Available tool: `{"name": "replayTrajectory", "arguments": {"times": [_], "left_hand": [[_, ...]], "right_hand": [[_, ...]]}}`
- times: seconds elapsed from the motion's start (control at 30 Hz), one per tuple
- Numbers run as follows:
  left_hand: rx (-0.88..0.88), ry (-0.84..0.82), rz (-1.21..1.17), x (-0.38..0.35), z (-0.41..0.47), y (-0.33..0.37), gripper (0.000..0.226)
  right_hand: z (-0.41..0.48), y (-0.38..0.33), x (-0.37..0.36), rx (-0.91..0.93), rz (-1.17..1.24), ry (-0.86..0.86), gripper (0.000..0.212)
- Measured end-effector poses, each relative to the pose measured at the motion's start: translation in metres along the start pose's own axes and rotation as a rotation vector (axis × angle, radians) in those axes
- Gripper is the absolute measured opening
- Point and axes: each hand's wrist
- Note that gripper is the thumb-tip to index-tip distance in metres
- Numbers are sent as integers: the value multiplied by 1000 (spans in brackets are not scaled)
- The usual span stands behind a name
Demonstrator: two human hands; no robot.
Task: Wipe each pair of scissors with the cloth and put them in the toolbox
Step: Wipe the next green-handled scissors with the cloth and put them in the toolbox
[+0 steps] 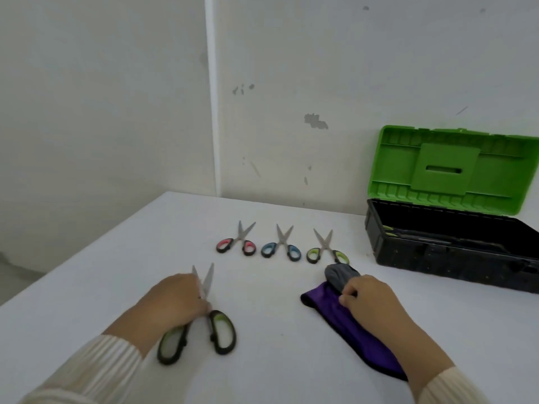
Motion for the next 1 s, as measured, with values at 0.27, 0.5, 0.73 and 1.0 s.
{"name": "replayTrajectory", "arguments": {"times": [0.27,0.5,0.73,1.0], "left_hand": [[19,-51,-6,-4,-7,-11,28],[46,-141,-702,5,3,-2,11],[-77,-307,-1363,4,10,63,15],[-189,-396,-1318,2,32,89,23]], "right_hand": [[-8,-7,16,11,361,224,17],[-16,-34,14,142,507,69,29],[-13,-64,-2,309,310,-229,50],[1,-23,13,134,646,-121,29]]}}
Point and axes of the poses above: each hand's wrist, its own z-axis towards the middle knuckle, its own x-axis out of the back of the hand, y = z × x, and after that the axes turned 3 degrees about -y, right-handed
